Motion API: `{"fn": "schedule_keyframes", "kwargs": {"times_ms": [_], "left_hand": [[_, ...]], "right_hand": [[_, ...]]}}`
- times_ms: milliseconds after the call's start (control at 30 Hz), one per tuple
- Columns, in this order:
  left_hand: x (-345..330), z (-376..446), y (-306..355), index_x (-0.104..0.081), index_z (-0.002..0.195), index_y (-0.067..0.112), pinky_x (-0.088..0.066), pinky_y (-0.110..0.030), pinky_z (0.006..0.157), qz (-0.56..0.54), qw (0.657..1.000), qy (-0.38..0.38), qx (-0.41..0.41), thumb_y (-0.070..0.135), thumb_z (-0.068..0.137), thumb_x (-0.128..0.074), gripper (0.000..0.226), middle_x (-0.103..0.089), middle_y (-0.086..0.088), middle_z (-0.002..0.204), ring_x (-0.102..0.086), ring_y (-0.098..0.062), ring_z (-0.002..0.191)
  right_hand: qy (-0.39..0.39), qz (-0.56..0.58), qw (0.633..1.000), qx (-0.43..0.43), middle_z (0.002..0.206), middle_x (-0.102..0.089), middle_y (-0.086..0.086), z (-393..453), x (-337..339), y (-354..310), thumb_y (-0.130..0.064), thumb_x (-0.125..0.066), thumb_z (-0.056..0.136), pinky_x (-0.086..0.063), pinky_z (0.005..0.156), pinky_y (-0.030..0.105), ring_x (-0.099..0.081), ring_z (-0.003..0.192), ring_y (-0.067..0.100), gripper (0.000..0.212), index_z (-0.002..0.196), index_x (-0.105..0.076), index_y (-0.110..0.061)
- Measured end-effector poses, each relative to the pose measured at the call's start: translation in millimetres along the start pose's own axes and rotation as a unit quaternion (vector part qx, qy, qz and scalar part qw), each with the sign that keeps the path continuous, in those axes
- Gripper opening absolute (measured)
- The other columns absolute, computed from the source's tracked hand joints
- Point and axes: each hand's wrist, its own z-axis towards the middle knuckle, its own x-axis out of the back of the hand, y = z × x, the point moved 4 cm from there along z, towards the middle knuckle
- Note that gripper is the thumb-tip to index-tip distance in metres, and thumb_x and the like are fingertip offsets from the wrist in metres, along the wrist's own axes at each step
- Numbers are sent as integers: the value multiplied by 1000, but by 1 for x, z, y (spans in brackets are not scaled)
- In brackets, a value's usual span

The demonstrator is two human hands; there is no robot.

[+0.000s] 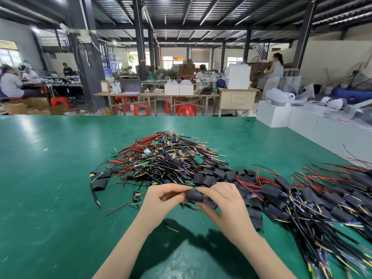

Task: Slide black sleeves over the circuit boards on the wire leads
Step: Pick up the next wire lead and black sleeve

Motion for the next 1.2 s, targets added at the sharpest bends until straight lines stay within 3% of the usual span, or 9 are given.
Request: {"fn": "schedule_keyframes", "kwargs": {"times_ms": [100, 267, 333, 467, 533, 667, 833, 1033, 1200], "left_hand": [[7, 1, 2, -72, 111, 23, -48, -19, 90, 100, 993, 46, -41, 2, 84, -72, 34, -72, 13, 108, -66, -6, 104], [35, 2, -16, -71, 100, 23, -52, -23, 84, 130, 970, 200, 43, -4, 84, -66, 32, -71, 9, 103, -65, -9, 97], [42, 3, -29, -73, 95, 19, -52, -27, 82, 133, 959, 232, 97, -6, 84, -64, 29, -72, 4, 98, -66, -16, 91], [48, 1, -40, -73, 91, 17, -48, -27, 82, 147, 946, 250, 147, -5, 83, -63, 26, -72, 4, 91, -66, -16, 89], [48, 1, -43, -73, 92, 17, -49, -30, 84, 170, 942, 246, 156, -5, 83, -62, 26, -72, 3, 93, -64, -17, 88], [53, -1, -48, -71, 103, 15, -44, -28, 88, 253, 921, 237, 176, -1, 83, -62, 27, -69, -4, 105, -59, -19, 92], [53, -1, -55, -66, 117, 21, -45, -38, 94, 363, 896, 148, 206, 13, 82, -70, 36, -63, -8, 115, -54, -27, 112], [51, 0, -56, -62, 121, 20, -39, -37, 95, 423, 877, 134, 186, 12, 83, -67, 40, -59, -5, 121, -43, -26, 118], [54, 0, -59, -54, 129, 25, -35, -34, 97, 491, 836, 107, 222, 24, 87, -59, 43, -55, 0, 129, -39, -24, 123]], "right_hand": [[93, -96, 991, 34, 80, -60, -1, 1, 18, 5, -25, -64, 90, -44, 62, 33, -54, 71, 22, 23, 110, -66, -12], [251, -245, 903, -248, 84, -60, 6, -12, 82, 67, -31, -55, 95, -41, 61, 38, -54, 81, 27, 27, 115, -64, -16], [219, -266, 864, -368, 94, -60, 17, -28, 96, 96, -26, -55, 91, -43, 61, 41, -52, 89, 39, 30, 115, -63, -9], [47, -252, 802, -539, 118, -54, 28, -55, 94, 132, -33, -55, 92, -35, 91, 51, -44, 111, 46, 40, 111, -64, 1], [57, -258, 809, -525, 124, -54, 25, -51, 91, 126, -41, -48, 95, -32, 94, 50, -39, 118, 41, 48, 115, -63, 0], [140, -238, 898, -343, 120, -58, 21, -23, 75, 91, -34, -53, 87, -39, 83, 49, -47, 111, 42, 43, 114, -64, -3], [-11, -59, 969, -239, 116, -62, 11, -8, 24, 56, -17, -74, 81, -47, 89, 46, -58, 106, 34, 33, 112, -68, -8], [-293, -45, 944, -145, 157, -19, -15, -26, -35, 29, -51, -30, 99, -13, 113, 30, -14, 143, 6, 48, 146, -29, -39], [-271, -66, 946, -166, 138, -49, -18, -27, -35, 36, -49, -33, 99, -21, 105, 28, -34, 132, 5, 35, 122, -55, -36]]}}
